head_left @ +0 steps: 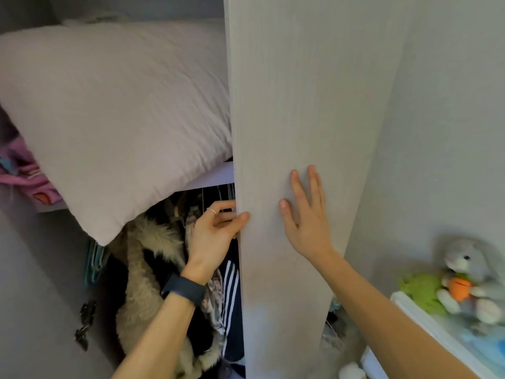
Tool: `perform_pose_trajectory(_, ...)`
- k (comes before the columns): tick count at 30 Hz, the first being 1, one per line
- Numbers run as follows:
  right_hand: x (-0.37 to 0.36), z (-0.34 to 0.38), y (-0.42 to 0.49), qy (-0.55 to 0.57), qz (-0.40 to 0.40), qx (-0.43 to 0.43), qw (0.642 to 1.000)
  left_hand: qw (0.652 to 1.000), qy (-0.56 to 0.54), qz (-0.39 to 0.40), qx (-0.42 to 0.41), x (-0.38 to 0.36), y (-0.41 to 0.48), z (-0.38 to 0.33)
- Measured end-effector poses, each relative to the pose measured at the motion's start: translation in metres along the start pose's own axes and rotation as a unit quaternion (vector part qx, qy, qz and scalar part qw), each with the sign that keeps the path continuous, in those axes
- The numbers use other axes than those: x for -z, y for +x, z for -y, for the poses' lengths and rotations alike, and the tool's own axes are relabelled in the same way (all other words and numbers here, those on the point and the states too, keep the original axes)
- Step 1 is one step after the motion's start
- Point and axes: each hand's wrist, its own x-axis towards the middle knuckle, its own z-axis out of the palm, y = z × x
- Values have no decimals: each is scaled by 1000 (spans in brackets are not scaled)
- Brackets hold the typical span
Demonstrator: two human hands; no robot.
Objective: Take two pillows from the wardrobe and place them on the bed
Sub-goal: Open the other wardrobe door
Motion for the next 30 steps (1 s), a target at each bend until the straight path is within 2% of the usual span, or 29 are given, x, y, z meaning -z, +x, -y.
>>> perform_pose_trajectory(6,33,21,-102,98,113,-110,983,989,-86,116,27,-10,-40,-15)
perform_pose_trajectory(10,56,32,-167,155,148,-156,964,974,-115,195,27,-24,-59,-18)
perform_pose_trajectory(13,70,35,-195,173,115,-195,959,960,-122,251,3,-41,-74,-19)
perform_pose_trajectory(18,100,25,-217,174,-7,-234,956,944,-95,307,-69,-86,-98,-17)
perform_pose_trajectory(21,127,21,-230,153,-51,-235,959,934,-31,336,-120,-114,-112,-11)
perform_pose_trajectory(25,163,12,-240,110,-96,-282,948,872,151,370,-281,-158,-123,8)
perform_pose_trajectory(28,189,-1,-240,68,-124,-313,939,805,274,341,-401,-196,-118,24)
perform_pose_trajectory(30,204,-10,-237,37,-136,-327,934,766,331,319,-449,-218,-110,34)
